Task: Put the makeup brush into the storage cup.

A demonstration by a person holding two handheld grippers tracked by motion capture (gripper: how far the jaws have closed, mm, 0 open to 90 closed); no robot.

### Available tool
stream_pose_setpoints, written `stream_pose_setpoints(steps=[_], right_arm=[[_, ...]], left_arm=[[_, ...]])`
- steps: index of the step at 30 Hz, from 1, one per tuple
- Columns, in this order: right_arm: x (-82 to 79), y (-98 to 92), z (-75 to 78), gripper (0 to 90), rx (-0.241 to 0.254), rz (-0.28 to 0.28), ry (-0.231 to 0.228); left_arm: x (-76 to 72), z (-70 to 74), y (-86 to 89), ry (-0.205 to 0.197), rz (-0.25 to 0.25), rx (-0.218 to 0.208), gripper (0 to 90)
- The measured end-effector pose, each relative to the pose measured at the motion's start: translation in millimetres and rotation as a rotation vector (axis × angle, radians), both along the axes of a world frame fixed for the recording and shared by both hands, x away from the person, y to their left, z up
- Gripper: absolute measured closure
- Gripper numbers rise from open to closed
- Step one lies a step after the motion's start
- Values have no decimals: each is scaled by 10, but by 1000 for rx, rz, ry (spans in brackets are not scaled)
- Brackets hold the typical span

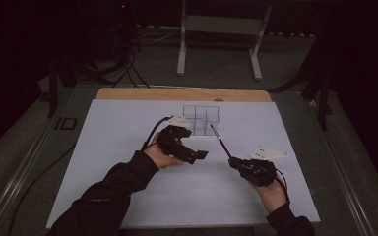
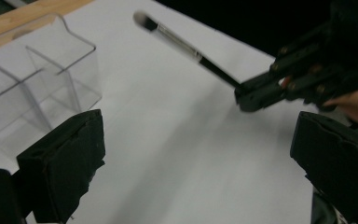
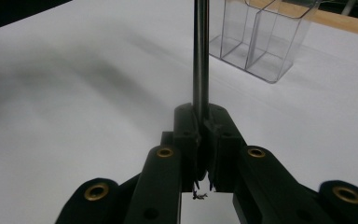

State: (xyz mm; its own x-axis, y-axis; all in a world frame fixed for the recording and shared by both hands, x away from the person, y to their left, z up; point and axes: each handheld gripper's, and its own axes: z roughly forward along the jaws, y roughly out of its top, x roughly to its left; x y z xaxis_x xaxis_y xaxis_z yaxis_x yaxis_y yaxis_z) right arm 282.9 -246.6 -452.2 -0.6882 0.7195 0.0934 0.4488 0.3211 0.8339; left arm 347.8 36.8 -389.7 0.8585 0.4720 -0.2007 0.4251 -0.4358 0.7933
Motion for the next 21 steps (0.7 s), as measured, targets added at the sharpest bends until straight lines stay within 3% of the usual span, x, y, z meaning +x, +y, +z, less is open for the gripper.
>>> stream_pose_setpoints(steps=[5, 9, 12, 21], right_arm=[[1, 0, 9, 837, -3, -5, -14], [1, -1, 17, 837, 0, -7, -15], [0, -4, 22, 837, 2, -9, -18], [3, -3, 21, 837, -6, -10, -19]], left_arm=[[57, -6, -68, 1, 4, -38, 38], [134, -55, -134, 50, 31, -73, 40], [195, -100, -172, 97, 58, -132, 65], [317, -235, -229, 206, 106, -274, 320]])
